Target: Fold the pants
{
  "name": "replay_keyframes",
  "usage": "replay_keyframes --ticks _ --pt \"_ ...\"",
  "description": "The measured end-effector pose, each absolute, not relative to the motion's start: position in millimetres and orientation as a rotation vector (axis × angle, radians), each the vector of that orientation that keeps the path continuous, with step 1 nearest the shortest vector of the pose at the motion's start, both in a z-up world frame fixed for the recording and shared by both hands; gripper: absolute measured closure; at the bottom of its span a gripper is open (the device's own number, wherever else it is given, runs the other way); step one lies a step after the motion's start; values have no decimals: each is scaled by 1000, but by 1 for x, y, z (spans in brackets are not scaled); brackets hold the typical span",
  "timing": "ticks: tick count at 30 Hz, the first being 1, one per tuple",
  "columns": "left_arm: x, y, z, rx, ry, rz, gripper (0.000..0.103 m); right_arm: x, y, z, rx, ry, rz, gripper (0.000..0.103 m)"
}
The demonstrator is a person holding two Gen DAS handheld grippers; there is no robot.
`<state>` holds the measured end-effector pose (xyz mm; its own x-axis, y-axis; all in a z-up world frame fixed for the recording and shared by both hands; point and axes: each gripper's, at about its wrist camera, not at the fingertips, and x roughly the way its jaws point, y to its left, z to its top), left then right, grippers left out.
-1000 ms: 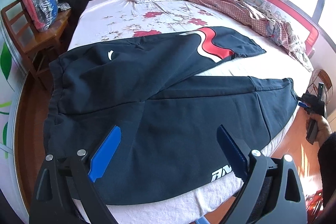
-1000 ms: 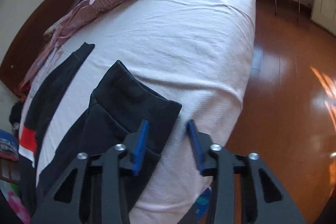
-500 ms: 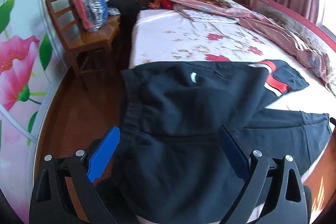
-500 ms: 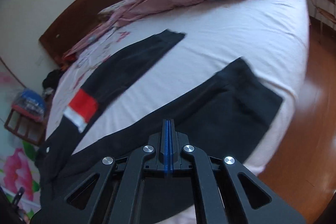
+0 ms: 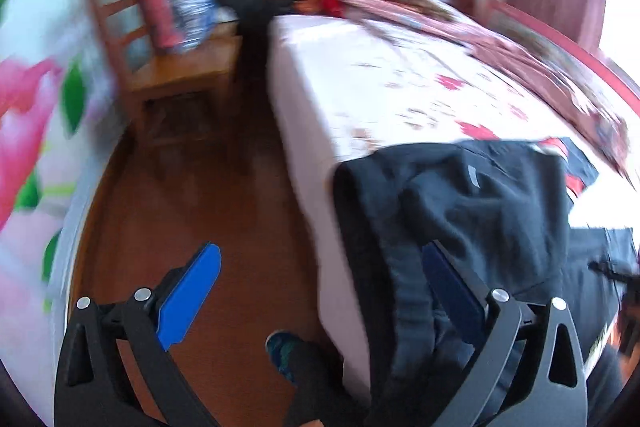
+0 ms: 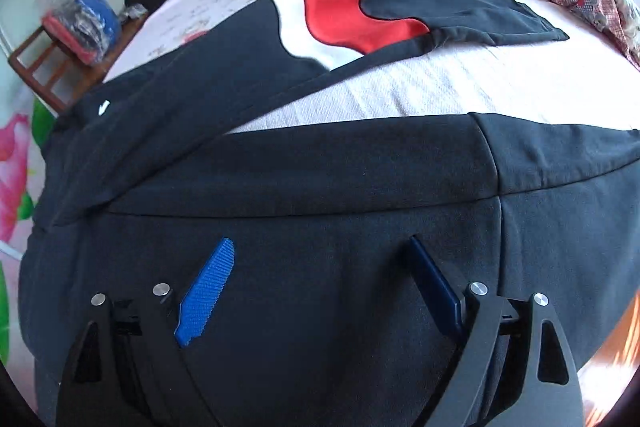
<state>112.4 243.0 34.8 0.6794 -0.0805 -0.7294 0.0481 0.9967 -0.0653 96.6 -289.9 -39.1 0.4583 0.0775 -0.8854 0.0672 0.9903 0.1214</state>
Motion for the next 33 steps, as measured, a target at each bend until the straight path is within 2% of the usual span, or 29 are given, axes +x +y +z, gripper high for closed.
replay_keyframes --ticks 2,5,9,15,22,23,24,25,26,27,28,33 --pt "142 242 20 -109 849 -230 2 101 -295 -37 176 1121 -7 16" --pt "184 262 -6 -390 917 -405 3 103 -301 -35 219 1143 -22 16" --pt "218 281 -33 -571 959 -459 15 103 -293 -37 173 1162 -41 16" --pt "242 283 -37 -388 880 -546 14 108 -289 -41 142 1187 -60 16" --pt "266 269 -58 -382 911 -657 14 110 -287 -44 116 1217 -76 14" --pt "264 272 -56 -390 896 -642 18 110 -288 -44 119 1218 -75 14" --pt "263 273 -55 -419 877 -647 28 111 -288 -44 124 1218 -75 14" --pt "261 274 -53 -429 869 -648 46 111 -289 -44 131 1220 -76 14" --pt "259 270 -52 -391 878 -622 59 112 -291 -44 144 1219 -78 14" --pt "259 267 -54 -357 895 -585 80 114 -292 -44 162 1217 -78 14" --pt "259 264 -57 -344 918 -560 89 114 -293 -44 178 1214 -77 11" --pt "248 267 -42 -402 903 -452 93 113 -296 -43 194 1201 -60 10"
